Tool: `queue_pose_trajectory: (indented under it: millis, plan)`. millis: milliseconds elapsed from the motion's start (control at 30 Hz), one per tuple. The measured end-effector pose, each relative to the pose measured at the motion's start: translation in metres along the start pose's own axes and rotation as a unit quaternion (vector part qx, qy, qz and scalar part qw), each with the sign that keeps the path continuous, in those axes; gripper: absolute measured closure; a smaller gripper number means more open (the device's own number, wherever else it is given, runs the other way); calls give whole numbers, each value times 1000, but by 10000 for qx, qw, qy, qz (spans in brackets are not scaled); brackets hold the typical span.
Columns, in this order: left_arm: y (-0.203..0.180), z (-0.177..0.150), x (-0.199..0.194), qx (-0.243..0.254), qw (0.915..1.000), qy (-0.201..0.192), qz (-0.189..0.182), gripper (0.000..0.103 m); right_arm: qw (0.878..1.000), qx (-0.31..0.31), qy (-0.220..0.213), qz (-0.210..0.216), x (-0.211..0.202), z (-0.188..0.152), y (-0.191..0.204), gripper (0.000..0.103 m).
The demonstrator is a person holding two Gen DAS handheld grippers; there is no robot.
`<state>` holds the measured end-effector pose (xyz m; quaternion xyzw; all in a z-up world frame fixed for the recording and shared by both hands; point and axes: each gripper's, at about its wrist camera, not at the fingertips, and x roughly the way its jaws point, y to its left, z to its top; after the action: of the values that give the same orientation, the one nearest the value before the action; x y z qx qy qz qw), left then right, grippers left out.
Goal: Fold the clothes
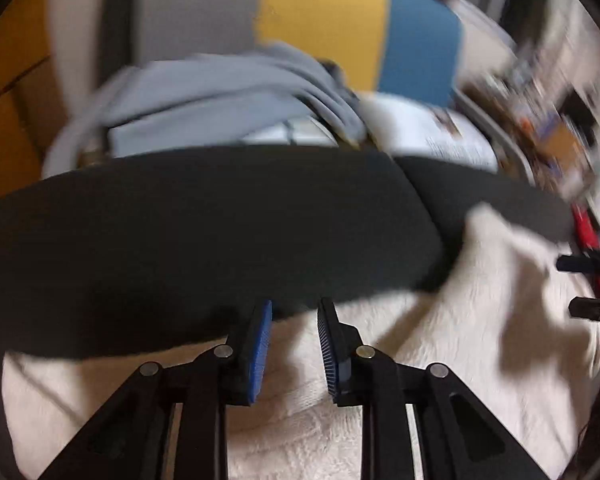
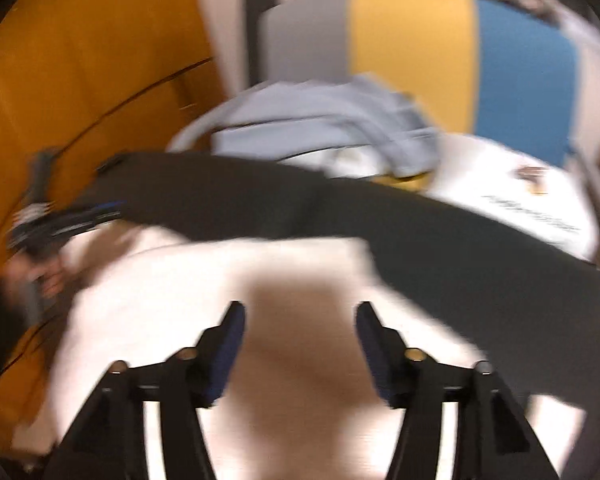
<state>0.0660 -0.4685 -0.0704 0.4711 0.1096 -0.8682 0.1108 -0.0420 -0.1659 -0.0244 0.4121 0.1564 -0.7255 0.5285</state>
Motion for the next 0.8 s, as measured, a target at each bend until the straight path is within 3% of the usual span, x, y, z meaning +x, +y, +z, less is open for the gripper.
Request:
queue_pose_trajectory:
  millis: [67, 200, 233, 300, 433, 600, 667, 733, 800]
  plan:
    - [-14, 4, 7, 603, 9981, 131, -26, 73, 9995, -117, 206, 193, 18, -15, 16, 32]
    - [-37, 13, 23, 1610, 9862, 313, 241, 63, 9990, -308, 140, 288, 40, -49, 25, 30]
    - [-41, 14, 29, 1805, 9823, 427, 242, 63, 9988, -354, 114, 307, 46, -58, 27, 19]
    - [-46, 15, 35, 2086, 9765, 545, 3, 63, 9985, -378, 58, 389, 52, -69, 27, 13]
    - [-47, 15, 32, 2094, 9689, 954, -906, 63, 9972, -163, -70, 724, 49, -69, 10, 7]
    - [-52, 3, 28, 2269, 9621, 1042, -1097, 61, 9919, 256, -229, 1220, 50, -60, -3, 4]
    - [-56, 1, 33, 2252, 9675, 844, -781, 61, 9926, 316, -285, 1140, 45, -55, 2, 4]
    - [-53, 6, 34, 1813, 9811, 568, -372, 85, 9938, 346, -339, 1002, 39, -51, 6, 4]
    - [-47, 11, 29, 1409, 9895, 86, 323, 91, 9948, 376, -392, 863, 33, -48, 11, 4]
